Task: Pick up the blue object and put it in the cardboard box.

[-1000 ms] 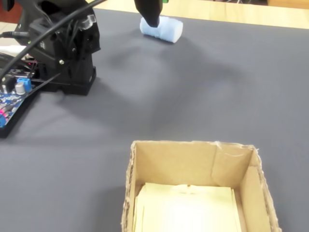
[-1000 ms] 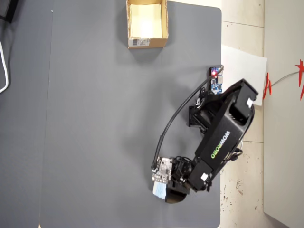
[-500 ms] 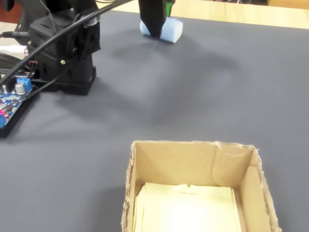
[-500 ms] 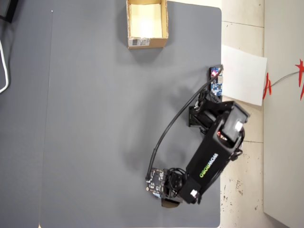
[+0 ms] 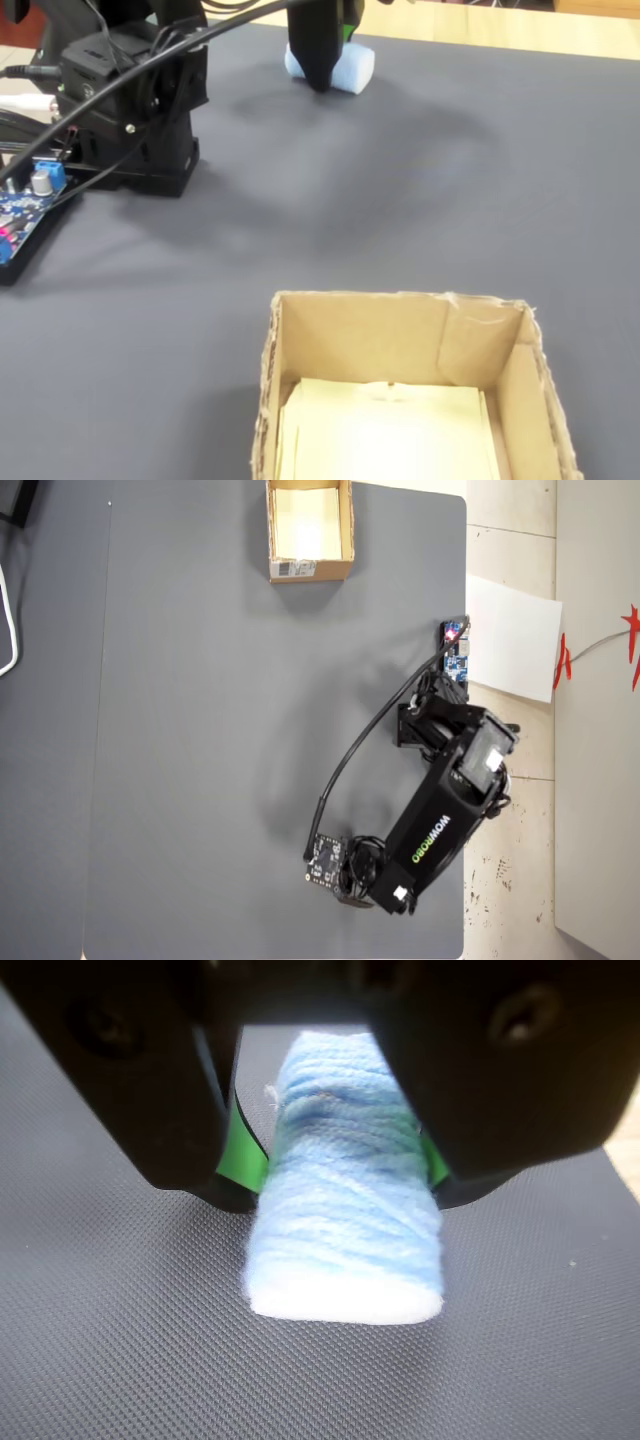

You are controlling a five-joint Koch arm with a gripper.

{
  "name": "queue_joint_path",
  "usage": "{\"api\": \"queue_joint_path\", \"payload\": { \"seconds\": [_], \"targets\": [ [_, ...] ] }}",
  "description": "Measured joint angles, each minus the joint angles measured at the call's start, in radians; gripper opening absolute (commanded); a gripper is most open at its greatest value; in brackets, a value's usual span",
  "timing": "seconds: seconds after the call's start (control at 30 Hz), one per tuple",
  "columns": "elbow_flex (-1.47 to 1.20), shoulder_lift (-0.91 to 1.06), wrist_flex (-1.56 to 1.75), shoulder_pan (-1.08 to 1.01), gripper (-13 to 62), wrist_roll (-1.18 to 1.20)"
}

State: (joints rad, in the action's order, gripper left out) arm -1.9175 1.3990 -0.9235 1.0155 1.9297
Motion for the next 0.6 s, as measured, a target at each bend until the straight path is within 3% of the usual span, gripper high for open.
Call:
{"api": "queue_joint_path", "payload": {
  "seconds": [0.07, 0.3, 0.37, 0.6],
  "targets": [
    [0.002, -0.003, -0.005, 0.000, 12.7, 0.002],
    [0.009, -0.005, -0.005, 0.002, 12.2, -0.029],
    [0.009, 0.008, -0.005, -0.006, 9.1, -0.057],
    [-0.069, 0.133, 0.095, -0.106, 9.1, -0.110]
  ]
}}
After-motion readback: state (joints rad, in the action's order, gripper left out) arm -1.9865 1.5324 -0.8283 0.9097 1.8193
